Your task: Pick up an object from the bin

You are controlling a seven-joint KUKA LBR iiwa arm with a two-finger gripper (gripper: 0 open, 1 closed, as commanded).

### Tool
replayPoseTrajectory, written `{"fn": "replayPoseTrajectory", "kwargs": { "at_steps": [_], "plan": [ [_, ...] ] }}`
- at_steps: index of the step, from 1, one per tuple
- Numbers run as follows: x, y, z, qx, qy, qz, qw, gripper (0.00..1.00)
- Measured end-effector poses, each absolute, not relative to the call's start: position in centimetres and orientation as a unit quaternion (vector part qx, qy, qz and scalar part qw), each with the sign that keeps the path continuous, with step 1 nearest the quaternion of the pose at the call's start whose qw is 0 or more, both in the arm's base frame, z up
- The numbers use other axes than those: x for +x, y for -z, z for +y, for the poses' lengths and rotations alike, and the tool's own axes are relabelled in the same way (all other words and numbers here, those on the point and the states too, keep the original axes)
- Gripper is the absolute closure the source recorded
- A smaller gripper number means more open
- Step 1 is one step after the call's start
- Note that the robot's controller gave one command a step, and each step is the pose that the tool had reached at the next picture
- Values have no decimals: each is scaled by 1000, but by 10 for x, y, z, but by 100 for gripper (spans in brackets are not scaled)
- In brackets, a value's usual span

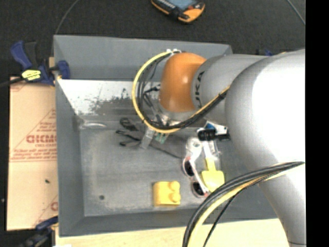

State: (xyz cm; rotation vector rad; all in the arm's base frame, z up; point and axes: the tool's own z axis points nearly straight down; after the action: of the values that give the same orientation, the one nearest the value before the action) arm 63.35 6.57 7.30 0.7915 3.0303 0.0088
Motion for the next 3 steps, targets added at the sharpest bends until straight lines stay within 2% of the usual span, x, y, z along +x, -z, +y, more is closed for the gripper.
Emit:
{"fn": "replayPoseTrajectory", "kwargs": {
  "at_steps": [2, 3],
  "plan": [
    [632, -93, 65, 253, -2, 967, 2, 100],
    [632, -115, 64, 253, -2, 967, 2, 100]
  ]
}}
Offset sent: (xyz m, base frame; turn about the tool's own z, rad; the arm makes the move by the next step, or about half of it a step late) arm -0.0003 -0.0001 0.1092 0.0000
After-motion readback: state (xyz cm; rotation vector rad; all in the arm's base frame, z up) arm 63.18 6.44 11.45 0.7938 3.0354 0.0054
